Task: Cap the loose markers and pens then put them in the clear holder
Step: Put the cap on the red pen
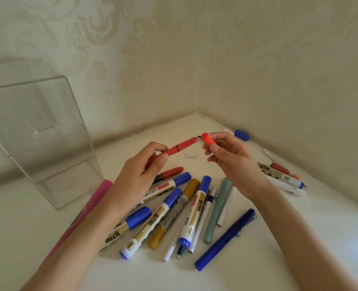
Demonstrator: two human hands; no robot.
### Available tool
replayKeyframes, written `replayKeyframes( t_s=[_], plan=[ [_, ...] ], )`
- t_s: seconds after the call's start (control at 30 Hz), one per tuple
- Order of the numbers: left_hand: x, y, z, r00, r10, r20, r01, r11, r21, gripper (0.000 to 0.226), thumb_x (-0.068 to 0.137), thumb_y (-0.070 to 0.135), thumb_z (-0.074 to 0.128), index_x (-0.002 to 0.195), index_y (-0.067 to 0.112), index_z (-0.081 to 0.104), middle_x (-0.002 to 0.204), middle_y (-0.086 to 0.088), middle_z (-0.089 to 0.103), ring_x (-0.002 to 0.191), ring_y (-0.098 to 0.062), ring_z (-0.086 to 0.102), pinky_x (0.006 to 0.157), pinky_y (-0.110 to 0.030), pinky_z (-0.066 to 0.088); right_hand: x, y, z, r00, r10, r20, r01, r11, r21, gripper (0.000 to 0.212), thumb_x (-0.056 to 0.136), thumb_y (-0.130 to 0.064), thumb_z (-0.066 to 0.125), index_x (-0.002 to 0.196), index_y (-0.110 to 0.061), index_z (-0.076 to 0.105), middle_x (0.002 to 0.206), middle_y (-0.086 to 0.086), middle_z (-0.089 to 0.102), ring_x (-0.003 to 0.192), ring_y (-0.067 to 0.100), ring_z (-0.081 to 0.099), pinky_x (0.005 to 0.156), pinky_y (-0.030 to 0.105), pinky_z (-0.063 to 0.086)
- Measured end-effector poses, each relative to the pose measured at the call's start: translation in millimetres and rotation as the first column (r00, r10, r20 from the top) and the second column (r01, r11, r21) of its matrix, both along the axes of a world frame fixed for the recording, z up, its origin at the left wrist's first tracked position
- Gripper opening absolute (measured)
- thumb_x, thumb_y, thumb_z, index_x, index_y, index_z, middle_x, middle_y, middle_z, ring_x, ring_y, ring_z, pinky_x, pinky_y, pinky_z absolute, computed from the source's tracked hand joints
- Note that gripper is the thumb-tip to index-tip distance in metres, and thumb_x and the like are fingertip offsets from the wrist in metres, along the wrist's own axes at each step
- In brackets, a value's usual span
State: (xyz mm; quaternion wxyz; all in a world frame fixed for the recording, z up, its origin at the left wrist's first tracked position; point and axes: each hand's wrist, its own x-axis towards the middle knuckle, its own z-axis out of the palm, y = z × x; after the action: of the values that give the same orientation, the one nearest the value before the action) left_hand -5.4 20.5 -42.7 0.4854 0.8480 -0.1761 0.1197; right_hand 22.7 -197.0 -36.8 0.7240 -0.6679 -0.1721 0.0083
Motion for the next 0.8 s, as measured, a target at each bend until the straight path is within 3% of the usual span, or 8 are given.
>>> replayKeyframes(
  t_s=[0.13,0.27,0.47,0.57,0.7,0.8],
  plan=[
    [-0.3,3.8,3.1,0.999,0.015,0.032,-0.018,0.997,0.069,0.014,0.089,0.033,0.047,0.101,0.030,0.053,0.069,0.009,0.055,0.067,-0.001,0.053,0.062,-0.007,0.040,-3.2,-3.5,5.6,0.993,-0.051,0.106,0.068,0.984,-0.163,0.026,0.086,-0.007,0.059,0.096,-0.030,0.067,0.090,-0.012,0.068,0.086,0.006,0.061,0.075,0.019,0.050],
    [0.3,9.2,6.6,0.995,0.034,0.094,-0.050,0.983,0.176,0.017,0.087,0.030,0.053,0.103,0.028,0.058,0.091,0.014,0.061,0.085,0.002,0.055,0.069,-0.005,0.039,-7.1,-10.0,13.4,0.972,-0.059,0.227,0.136,0.930,-0.342,0.027,0.083,-0.009,0.066,0.096,-0.033,0.067,0.091,-0.019,0.067,0.085,0.002,0.061,0.077,0.016,0.050],
    [-4.1,2.7,6.8,0.992,-0.019,0.124,-0.011,0.972,0.235,0.023,0.087,0.032,0.052,0.106,0.025,0.060,0.097,0.012,0.062,0.089,0.001,0.056,0.075,-0.009,0.043,-12.4,0.4,11.3,0.976,-0.018,0.216,0.111,0.896,-0.429,0.018,0.080,-0.018,0.069,0.092,-0.031,0.064,0.087,-0.014,0.065,0.077,0.005,0.063,0.072,0.016,0.052],
    [-6.1,0.2,6.2,0.991,0.001,0.135,-0.027,0.981,0.191,0.022,0.086,0.030,0.054,0.104,0.022,0.062,0.093,0.014,0.063,0.088,0.002,0.056,0.075,-0.002,0.039,-14.8,9.2,7.1,0.978,0.000,0.208,0.080,0.924,-0.373,0.018,0.081,-0.016,0.068,0.092,-0.030,0.065,0.087,-0.011,0.068,0.077,0.006,0.065,0.070,0.015,0.052],
    [-6.4,-1.4,4.9,0.992,0.019,0.126,-0.037,0.989,0.146,0.019,0.086,0.025,0.057,0.102,0.018,0.064,0.089,0.011,0.064,0.084,-0.001,0.058,0.074,-0.003,0.040,-14.0,13.5,4.2,0.979,-0.013,0.205,0.070,0.960,-0.272,0.021,0.081,-0.008,0.067,0.093,-0.024,0.067,0.084,-0.011,0.069,0.074,0.006,0.066,0.069,0.016,0.051],
    [-6.0,0.2,4.1,0.993,0.010,0.119,-0.029,0.987,0.160,0.020,0.086,0.027,0.055,0.103,0.020,0.063,0.089,0.012,0.064,0.085,0.001,0.058,0.073,-0.003,0.040,-12.8,14.1,2.1,0.978,-0.006,0.209,0.067,0.956,-0.286,0.020,0.082,-0.010,0.067,0.094,-0.026,0.067,0.086,-0.008,0.069,0.076,0.007,0.066,0.071,0.019,0.053]
  ],
)
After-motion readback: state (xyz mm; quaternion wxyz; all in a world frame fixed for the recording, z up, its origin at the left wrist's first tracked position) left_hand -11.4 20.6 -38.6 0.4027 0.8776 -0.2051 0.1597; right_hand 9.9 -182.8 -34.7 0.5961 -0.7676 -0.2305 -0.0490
